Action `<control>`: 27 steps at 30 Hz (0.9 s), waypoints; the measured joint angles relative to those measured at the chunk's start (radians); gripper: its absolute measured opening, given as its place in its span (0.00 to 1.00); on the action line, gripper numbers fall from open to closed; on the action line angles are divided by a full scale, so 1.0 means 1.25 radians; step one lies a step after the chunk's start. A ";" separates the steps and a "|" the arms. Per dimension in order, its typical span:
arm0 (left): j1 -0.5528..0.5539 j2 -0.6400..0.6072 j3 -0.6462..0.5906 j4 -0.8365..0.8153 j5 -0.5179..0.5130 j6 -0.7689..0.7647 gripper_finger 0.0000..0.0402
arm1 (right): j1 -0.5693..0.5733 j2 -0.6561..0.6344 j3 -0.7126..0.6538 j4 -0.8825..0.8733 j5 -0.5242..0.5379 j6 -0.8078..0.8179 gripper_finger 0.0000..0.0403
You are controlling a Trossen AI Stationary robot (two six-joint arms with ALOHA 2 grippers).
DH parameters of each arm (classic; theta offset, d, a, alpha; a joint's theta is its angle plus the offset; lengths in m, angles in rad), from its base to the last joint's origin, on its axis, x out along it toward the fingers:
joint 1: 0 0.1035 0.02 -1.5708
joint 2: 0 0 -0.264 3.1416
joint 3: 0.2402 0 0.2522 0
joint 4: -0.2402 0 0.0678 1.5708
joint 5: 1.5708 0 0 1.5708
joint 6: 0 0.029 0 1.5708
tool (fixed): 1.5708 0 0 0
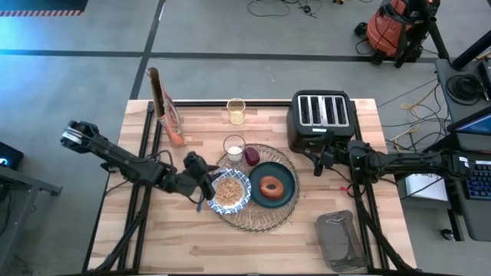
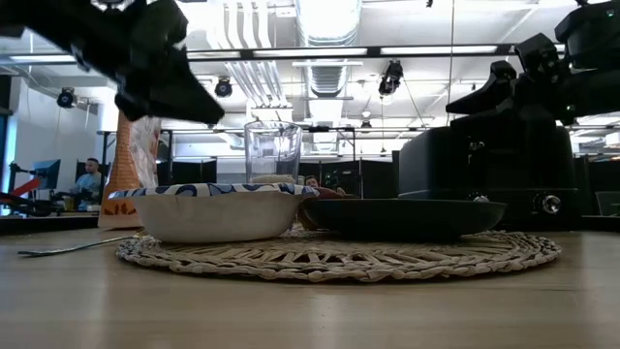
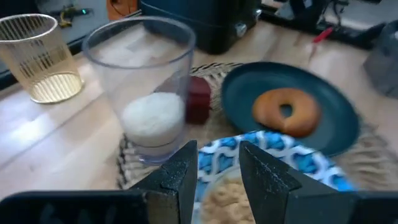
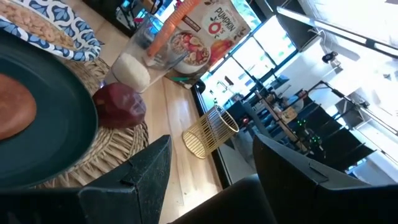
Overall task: Arrange a breakfast setting
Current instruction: Return to Home Position
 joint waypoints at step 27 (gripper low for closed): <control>0.172 -0.628 -0.402 0.154 -0.062 0.170 0.21 | 0.000 0.000 0.002 0.001 -0.001 0.179 0.53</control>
